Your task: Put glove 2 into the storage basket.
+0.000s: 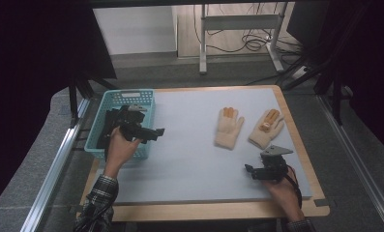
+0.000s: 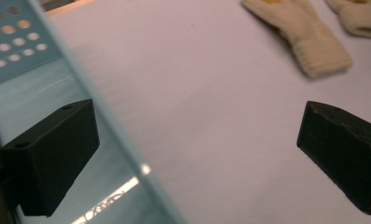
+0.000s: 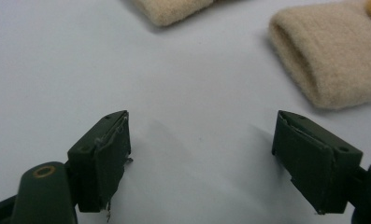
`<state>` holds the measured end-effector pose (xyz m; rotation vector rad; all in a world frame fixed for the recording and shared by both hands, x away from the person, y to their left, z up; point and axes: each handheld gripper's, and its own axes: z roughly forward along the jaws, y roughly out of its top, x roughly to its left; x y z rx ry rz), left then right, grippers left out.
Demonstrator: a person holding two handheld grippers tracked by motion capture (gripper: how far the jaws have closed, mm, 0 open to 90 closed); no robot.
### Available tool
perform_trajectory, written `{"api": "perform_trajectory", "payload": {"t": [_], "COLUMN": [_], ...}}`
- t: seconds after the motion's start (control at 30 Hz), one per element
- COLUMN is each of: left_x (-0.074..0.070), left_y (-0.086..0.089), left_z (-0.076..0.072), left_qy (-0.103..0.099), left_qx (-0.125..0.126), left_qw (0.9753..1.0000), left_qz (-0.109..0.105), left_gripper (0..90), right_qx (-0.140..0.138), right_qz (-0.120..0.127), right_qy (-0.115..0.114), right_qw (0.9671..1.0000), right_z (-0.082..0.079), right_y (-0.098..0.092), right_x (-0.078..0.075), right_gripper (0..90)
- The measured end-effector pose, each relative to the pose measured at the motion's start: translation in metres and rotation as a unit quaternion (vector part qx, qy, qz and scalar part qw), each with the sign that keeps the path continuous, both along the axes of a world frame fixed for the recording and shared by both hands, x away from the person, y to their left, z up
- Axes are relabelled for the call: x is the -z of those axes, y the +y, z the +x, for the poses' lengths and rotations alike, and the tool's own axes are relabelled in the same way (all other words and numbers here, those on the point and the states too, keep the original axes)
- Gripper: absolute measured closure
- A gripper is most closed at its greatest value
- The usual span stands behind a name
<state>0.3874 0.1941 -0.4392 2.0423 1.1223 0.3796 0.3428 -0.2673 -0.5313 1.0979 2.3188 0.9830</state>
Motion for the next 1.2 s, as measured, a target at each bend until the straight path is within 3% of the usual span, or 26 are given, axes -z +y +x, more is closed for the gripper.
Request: {"api": "perform_trajectory", "payload": {"t": [0.4, 0.67, 0.97, 1.2], "left_x": [0.013, 0.029, 0.06, 0.082], "left_y": [-0.043, -0.061, -0.068, -0.066], "left_z": [-0.028, -0.047, -0.061, -0.069], "left_qy": [-0.023, -0.037, -0.027, -0.029], "left_qx": [0.061, 0.085, 0.089, 0.075], "left_qw": [0.9977, 0.9956, 0.9957, 0.9966], "left_qz": [-0.018, -0.01, -0.001, 0.017], "left_gripper": [0.0, 0.0, 0.0, 0.0], "right_qx": [0.001, 0.0, 0.0, 0.001], "right_qz": [0.0, 0.0, 0.0, 0.0], "right_qy": [0.001, 0.0, -0.001, -0.001], "right_qw": [1.0, 1.0, 1.0, 1.0], "right_z": [0.0, 0.0, 0.0, 0.0], "right_y": [0.0, 0.0, 0.0, 0.0], "right_x": [0.0, 0.0, 0.0, 0.0], "right_gripper": [19.1, 19.1, 19.1, 19.0]}}
